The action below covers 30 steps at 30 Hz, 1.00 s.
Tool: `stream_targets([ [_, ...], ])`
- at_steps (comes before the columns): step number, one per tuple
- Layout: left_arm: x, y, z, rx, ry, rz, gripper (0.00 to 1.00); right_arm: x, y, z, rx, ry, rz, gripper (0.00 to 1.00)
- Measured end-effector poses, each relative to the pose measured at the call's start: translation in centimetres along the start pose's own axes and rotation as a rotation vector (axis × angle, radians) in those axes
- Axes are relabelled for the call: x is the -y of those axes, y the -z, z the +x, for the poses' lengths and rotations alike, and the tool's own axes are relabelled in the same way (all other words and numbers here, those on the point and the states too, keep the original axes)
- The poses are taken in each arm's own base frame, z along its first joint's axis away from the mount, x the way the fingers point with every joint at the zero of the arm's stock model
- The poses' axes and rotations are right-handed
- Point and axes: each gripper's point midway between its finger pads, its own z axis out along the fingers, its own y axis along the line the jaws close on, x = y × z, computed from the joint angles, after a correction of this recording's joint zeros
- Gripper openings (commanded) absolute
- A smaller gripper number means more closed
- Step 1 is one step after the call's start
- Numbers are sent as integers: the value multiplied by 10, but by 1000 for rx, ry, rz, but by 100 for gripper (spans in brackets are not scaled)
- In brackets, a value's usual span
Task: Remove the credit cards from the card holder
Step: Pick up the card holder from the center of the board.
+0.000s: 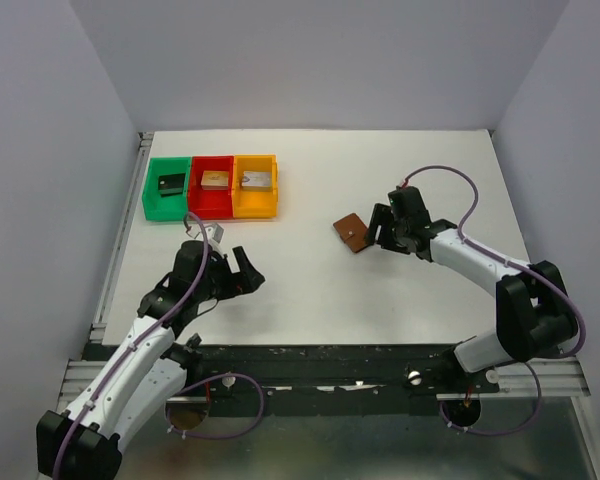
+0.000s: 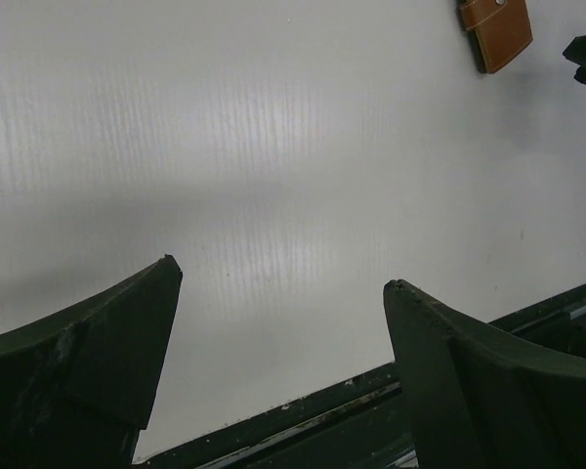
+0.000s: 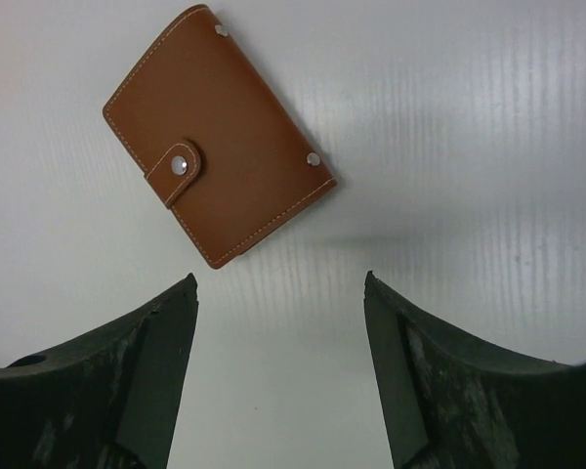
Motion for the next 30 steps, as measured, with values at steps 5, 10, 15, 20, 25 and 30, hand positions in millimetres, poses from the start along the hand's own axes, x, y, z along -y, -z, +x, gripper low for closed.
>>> stream_targets([
  [5, 0, -1, 8, -1, 15, 10, 99, -8, -7, 7, -27, -75, -34, 65],
  [10, 1, -1, 6, 20, 27, 17, 99, -14, -11, 9, -29, -150, -76, 58],
  [15, 0, -3, 6, 24, 31, 14, 99, -8, -19, 27, -70, -225, -86, 54],
  [20, 0, -5, 6, 25, 32, 15, 99, -4, -29, 41, -100, -293, -101, 52],
  [25, -1, -7, 7, 22, 36, 13, 99, -7, -37, 38, -93, -357, -144, 49],
  [30, -1, -7, 7, 25, 41, 11, 99, -13, -43, 33, -81, -391, -177, 47],
])
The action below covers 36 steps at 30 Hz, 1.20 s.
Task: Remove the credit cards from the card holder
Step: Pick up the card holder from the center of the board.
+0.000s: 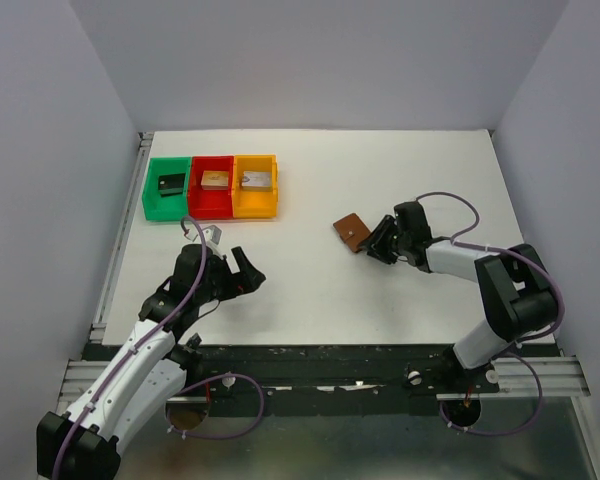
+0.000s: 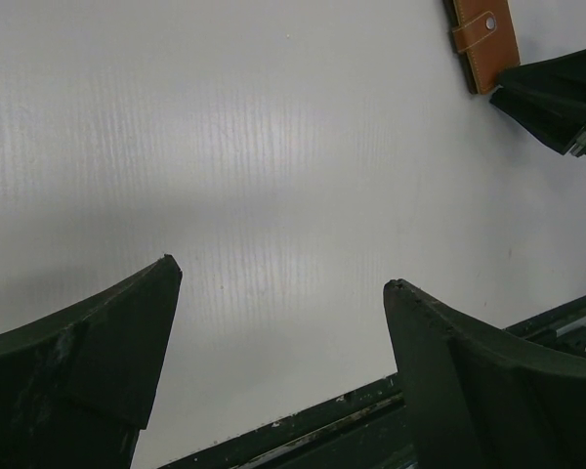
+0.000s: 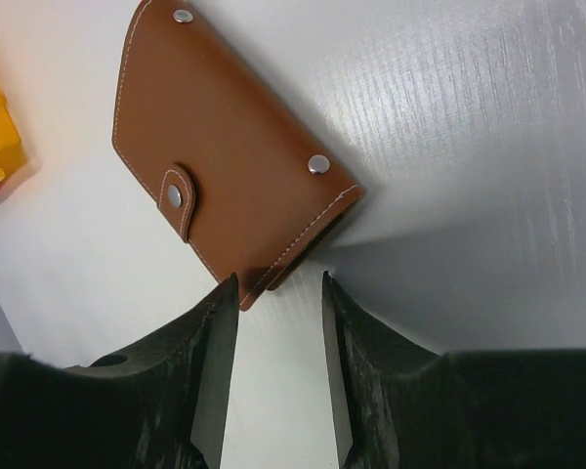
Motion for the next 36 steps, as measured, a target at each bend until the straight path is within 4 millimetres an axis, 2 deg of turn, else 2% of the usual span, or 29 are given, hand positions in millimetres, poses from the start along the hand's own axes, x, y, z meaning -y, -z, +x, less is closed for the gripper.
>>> stream_targets([
  [5, 0, 0, -1, 3, 0, -3, 99, -2, -6, -1, -1, -23, -21, 44],
  [18, -1, -1, 0, 2, 1, -8, 99, -5, -10, -2, 2, -68, -69, 27],
  [22, -2, -1, 0, 2, 1, -9, 99, -5, -11, -3, 8, -79, -79, 17],
  [24, -2, -1, 0, 1, 1, -9, 99, -5, -11, -4, 12, -83, -85, 9],
  [25, -2, -1, 0, 1, 1, -9, 99, -5, -11, -4, 14, -83, -88, 1],
  [32, -2, -1, -1, 3, 3, -11, 99, -7, -8, -1, 7, -46, -114, 0],
  [36, -5, 0, -3, 14, -1, -34, 99, -10, 9, -1, 8, 28, -113, 0],
])
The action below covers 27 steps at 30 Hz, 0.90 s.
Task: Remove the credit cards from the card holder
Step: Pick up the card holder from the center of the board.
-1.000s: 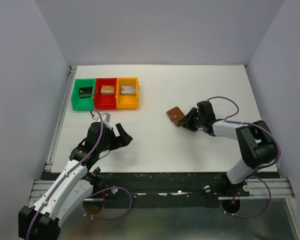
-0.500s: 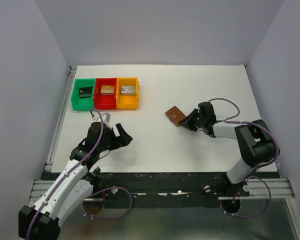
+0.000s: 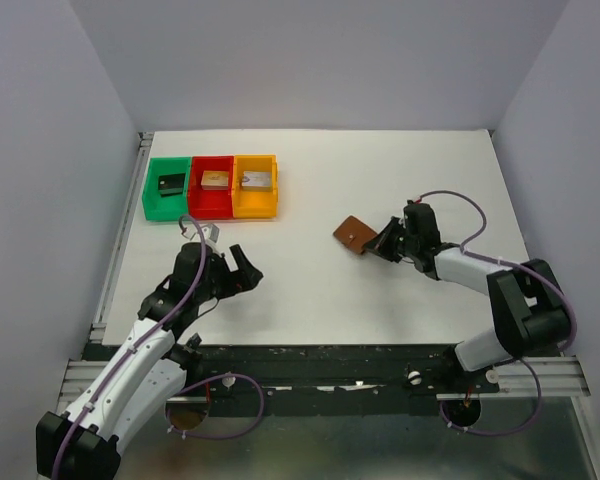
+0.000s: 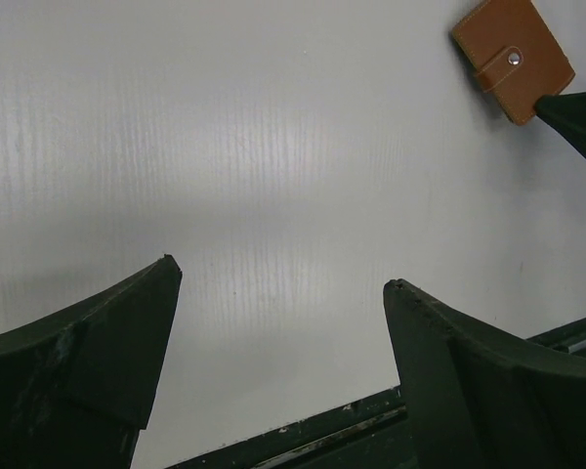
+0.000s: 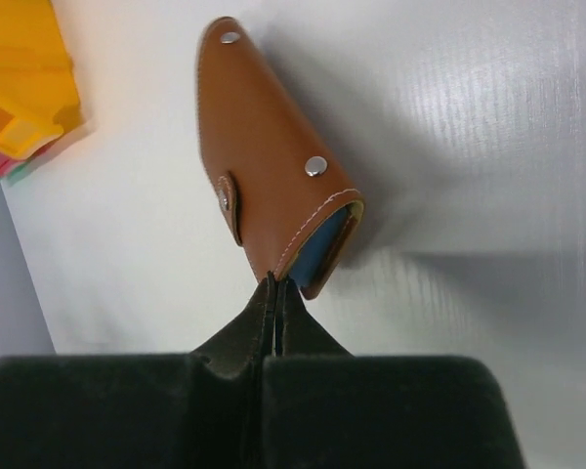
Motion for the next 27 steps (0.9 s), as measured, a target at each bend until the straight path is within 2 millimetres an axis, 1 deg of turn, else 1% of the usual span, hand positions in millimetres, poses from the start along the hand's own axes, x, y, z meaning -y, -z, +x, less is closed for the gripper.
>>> stream_targets([
  [3, 3, 4, -8, 20, -8, -7, 99, -11, 22, -5, 16, 76, -19, 0],
  [7, 16, 10, -29, 68, -21, 10, 99, -28, 59, -9, 38, 198, -62, 0],
  [11, 27, 11, -44, 86, -40, 17, 99, -41, 91, -2, 9, 312, -87, 0],
  [14, 35, 7, -56, 99, -73, 29, 99, -59, 112, 9, -36, 415, -123, 0],
  [16, 44, 5, -62, 105, -104, 61, 99, -72, 126, 17, -67, 480, -155, 0],
  [19, 63, 4, -69, 116, -140, 155, 99, -85, 147, 34, -132, 560, -206, 0],
  [21, 83, 7, -71, 118, -168, 257, 99, -92, 159, 46, -187, 610, -241, 0],
  [23, 104, 13, -70, 106, -203, 370, 99, -100, 171, 58, -244, 656, -282, 0],
  [24, 119, 18, -68, 86, -237, 455, 99, -104, 177, 63, -271, 678, -308, 1],
  [25, 130, 23, -67, 72, -266, 516, 99, -107, 183, 68, -296, 697, -337, 1],
  [27, 145, 32, -67, 56, -317, 594, 99, -113, 194, 79, -350, 729, -394, 0],
])
